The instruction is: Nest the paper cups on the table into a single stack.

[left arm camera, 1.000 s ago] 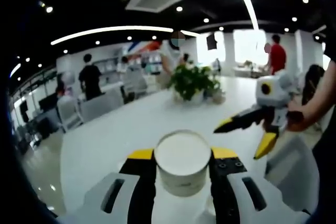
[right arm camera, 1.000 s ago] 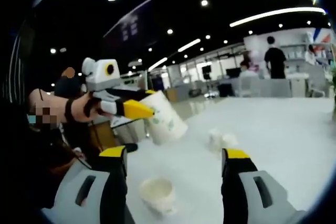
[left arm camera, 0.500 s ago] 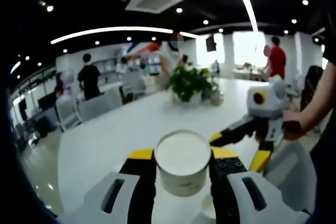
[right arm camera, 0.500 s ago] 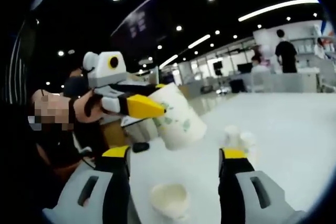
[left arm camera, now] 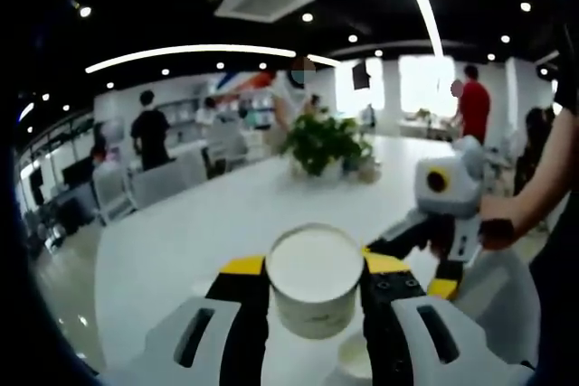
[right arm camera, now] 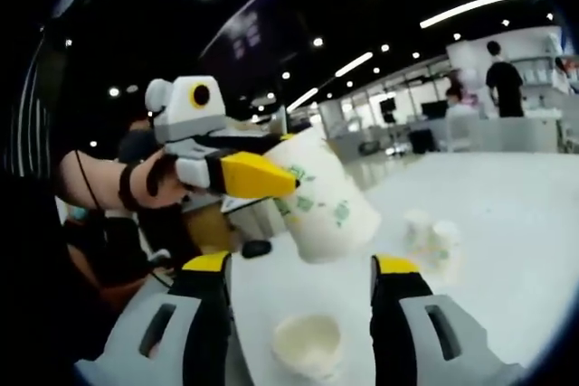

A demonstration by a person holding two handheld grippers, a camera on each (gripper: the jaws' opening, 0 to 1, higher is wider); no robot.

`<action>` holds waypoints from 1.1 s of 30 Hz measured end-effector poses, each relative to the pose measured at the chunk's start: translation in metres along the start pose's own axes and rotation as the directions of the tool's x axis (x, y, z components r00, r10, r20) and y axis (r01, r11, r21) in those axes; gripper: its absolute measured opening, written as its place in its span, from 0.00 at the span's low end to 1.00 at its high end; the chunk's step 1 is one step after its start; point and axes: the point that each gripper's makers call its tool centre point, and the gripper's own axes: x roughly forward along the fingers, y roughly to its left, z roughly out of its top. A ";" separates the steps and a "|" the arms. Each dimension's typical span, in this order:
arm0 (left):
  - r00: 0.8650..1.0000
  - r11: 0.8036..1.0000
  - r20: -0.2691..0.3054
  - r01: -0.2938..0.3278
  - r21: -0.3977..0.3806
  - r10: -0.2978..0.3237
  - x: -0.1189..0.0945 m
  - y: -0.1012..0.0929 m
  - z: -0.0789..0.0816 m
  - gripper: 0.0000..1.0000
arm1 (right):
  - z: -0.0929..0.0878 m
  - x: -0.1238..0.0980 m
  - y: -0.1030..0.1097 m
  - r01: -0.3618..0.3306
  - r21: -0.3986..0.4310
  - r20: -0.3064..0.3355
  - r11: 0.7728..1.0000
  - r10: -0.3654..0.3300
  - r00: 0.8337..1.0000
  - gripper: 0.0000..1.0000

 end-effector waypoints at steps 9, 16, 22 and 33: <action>1.000 1.000 -0.002 0.004 0.000 -0.004 0.001 0.000 -0.001 0.37 | 0.005 0.003 0.001 -0.002 -0.004 0.009 1.000 0.002 1.000 0.57; 1.000 1.000 0.001 0.006 -0.001 -0.006 0.000 0.001 0.000 0.37 | 0.009 0.002 -0.002 -0.002 0.002 0.022 1.000 0.002 1.000 0.56; 1.000 1.000 0.008 0.009 -0.009 -0.009 -0.001 0.000 0.000 0.37 | 0.010 0.001 -0.002 -0.006 0.015 0.032 1.000 0.006 0.999 0.54; 0.999 0.998 0.034 0.027 -0.050 -0.026 -0.003 -0.003 -0.001 0.37 | 0.011 -0.006 0.001 -0.022 0.041 0.056 0.999 0.020 0.998 0.51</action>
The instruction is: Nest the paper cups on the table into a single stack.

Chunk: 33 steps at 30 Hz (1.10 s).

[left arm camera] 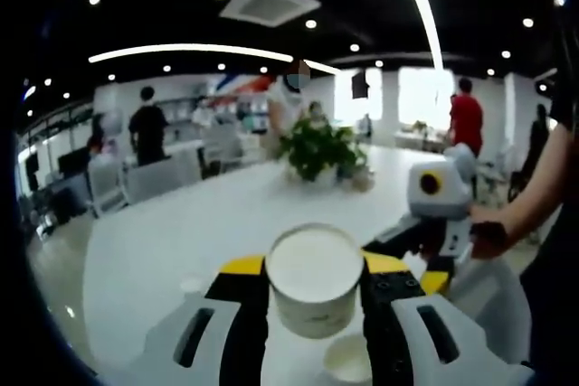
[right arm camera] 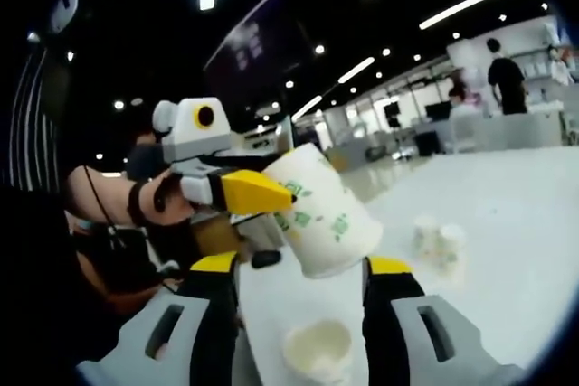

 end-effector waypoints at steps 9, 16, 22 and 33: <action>1.000 1.000 0.024 0.016 -0.019 -0.015 -0.004 -0.003 0.004 0.37 | 0.008 -0.006 0.001 -0.012 0.019 0.043 1.000 0.011 0.999 0.48; 0.999 0.999 0.042 0.033 -0.041 -0.032 -0.007 -0.006 0.005 0.37 | 0.013 -0.009 0.002 -0.019 0.024 0.068 1.000 0.017 0.998 0.44; 0.999 0.998 0.039 0.038 -0.046 -0.036 -0.009 -0.006 0.004 0.38 | 0.017 -0.012 0.003 -0.027 0.031 0.088 0.999 0.024 0.996 0.41; 0.997 0.998 0.049 0.059 -0.029 -0.057 -0.016 -0.013 0.001 0.38 | 0.029 -0.020 0.001 -0.057 0.086 0.156 0.995 0.043 0.987 0.29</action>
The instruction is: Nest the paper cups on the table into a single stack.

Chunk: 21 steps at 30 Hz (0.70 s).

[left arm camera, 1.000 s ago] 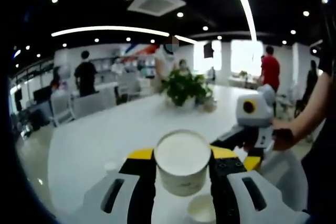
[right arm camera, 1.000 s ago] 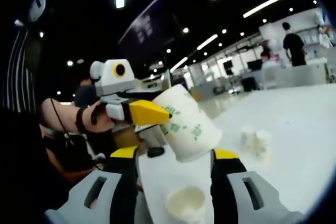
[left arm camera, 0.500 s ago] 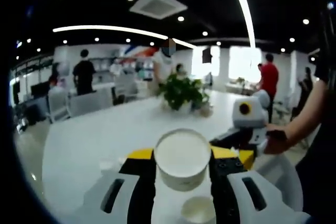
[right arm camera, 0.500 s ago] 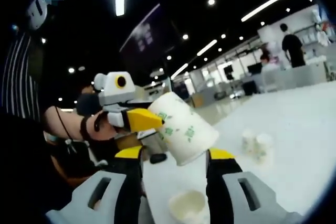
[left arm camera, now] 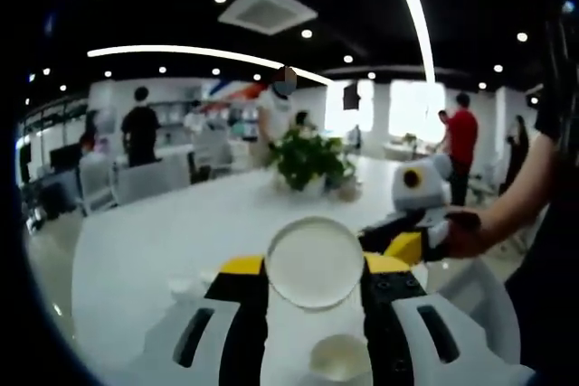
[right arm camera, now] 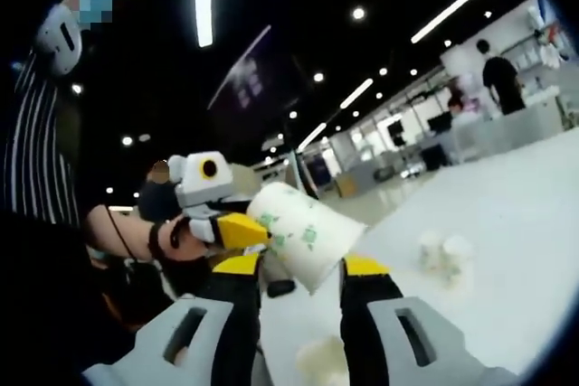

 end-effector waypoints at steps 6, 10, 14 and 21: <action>1.000 1.000 0.002 0.010 0.014 -0.011 -0.004 -0.003 0.000 0.38 | 0.006 -0.003 0.001 -0.017 0.034 0.046 0.999 0.016 0.999 0.22; 1.000 1.000 -0.004 0.019 0.021 -0.019 -0.004 -0.004 0.001 0.38 | 0.008 -0.004 0.001 -0.031 0.058 0.060 0.998 0.027 0.998 0.17; 1.000 1.000 0.001 0.020 0.018 -0.020 -0.005 -0.005 0.001 0.38 | 0.010 -0.004 0.003 -0.034 0.062 0.069 0.998 0.030 0.997 0.15; 1.000 1.000 -0.002 0.019 0.017 -0.019 -0.008 -0.005 -0.004 0.38 | 0.012 -0.004 0.003 -0.057 0.086 0.080 0.995 0.050 0.995 0.09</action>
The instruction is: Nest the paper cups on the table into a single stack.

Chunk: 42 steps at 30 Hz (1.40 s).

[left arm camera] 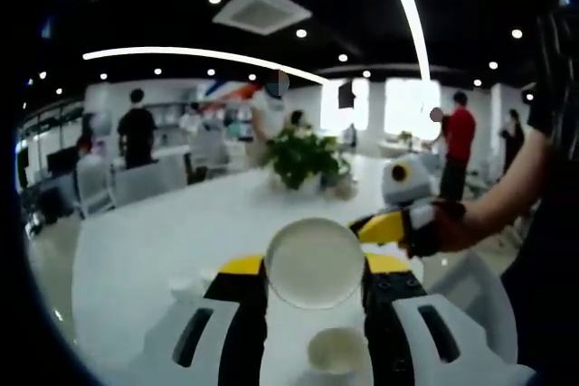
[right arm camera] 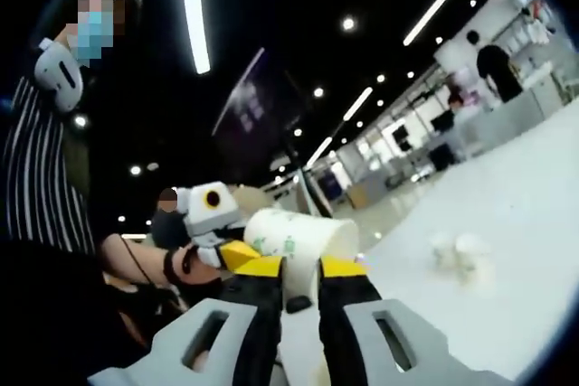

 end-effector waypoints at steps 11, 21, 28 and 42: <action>1.000 1.000 -0.017 -0.002 -0.006 0.002 -0.001 0.000 -0.007 0.39 | 0.000 0.000 0.004 -0.019 0.030 0.003 0.999 0.019 1.000 0.06; 1.000 1.000 -0.006 -0.018 0.012 0.018 -0.004 0.003 -0.007 0.41 | 0.006 0.002 0.011 -0.054 0.037 0.015 0.998 0.053 0.998 0.03; 1.000 1.000 -0.001 -0.023 -0.005 0.023 -0.006 0.004 -0.008 0.44 | 0.008 0.006 0.019 -0.076 0.040 0.011 0.996 0.076 0.997 0.01; 1.000 0.999 -0.007 -0.029 0.016 0.029 -0.009 0.004 -0.015 0.43 | 0.002 0.006 0.026 -0.092 0.077 -0.020 0.993 0.094 0.995 0.00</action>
